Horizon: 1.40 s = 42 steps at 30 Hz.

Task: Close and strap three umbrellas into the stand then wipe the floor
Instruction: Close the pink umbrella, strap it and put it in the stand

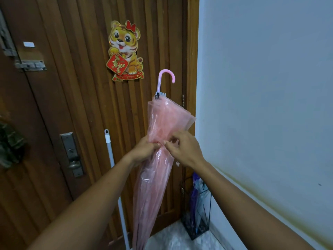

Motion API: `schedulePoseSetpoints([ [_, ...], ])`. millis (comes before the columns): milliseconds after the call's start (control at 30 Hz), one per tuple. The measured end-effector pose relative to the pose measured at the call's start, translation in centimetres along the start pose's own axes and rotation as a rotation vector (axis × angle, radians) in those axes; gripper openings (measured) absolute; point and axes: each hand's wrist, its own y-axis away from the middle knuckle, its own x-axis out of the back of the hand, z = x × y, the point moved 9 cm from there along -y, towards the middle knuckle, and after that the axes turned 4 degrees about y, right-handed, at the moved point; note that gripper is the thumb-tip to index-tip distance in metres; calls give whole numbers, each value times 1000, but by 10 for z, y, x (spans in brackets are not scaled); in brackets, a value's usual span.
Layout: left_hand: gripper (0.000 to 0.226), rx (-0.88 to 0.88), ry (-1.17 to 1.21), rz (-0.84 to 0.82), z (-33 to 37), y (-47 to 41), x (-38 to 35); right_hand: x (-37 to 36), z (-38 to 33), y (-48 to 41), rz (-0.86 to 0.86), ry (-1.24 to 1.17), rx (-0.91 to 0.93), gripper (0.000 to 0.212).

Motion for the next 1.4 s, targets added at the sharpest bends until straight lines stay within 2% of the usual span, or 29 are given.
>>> schedulePoseSetpoints([
  [67, 11, -9, -16, 3, 2, 0, 0, -13, -1, -3, -136, -10, -18, 27],
  [133, 12, -4, -5, 1, 0, -1, 1, -19, 1, -5, -213, -105, -68, 21],
  [367, 33, 12, 23, -55, 3, 6, 0, -13, 6, -10, -335, -399, -199, 18],
  [533, 30, 90, 144, -54, -2, 8, 6, 7, 20, -13, -220, -416, -264, 18],
  [700, 26, 173, 303, -67, 0, 10, 2, 25, 49, -10, -39, -473, -410, 33],
  [767, 31, 209, 364, -76, -3, 7, -1, 25, 58, -9, -26, -489, -446, 38],
  [833, 35, 260, 444, -128, -5, 7, -8, 18, 62, -10, -88, -571, -471, 41],
  [933, 29, 287, 580, -218, 2, 12, -22, 9, 54, -9, -238, -720, -475, 47],
  [1033, 28, 266, 637, -234, 13, 14, -28, 6, 43, -9, -344, -779, -458, 35],
  [1133, 29, 275, 639, -238, 15, 13, -30, -4, 35, -11, -448, -914, -465, 38],
  [1267, 34, 277, 600, -243, 16, 13, -31, -9, 23, -18, -544, -1093, -452, 53],
  [1333, 34, 286, 582, -271, 14, 13, -33, -7, 15, -22, -561, -1094, -429, 49],
  [1400, 46, 288, 591, -330, 11, 13, -37, -5, 11, -28, -519, -1025, -395, 44],
])
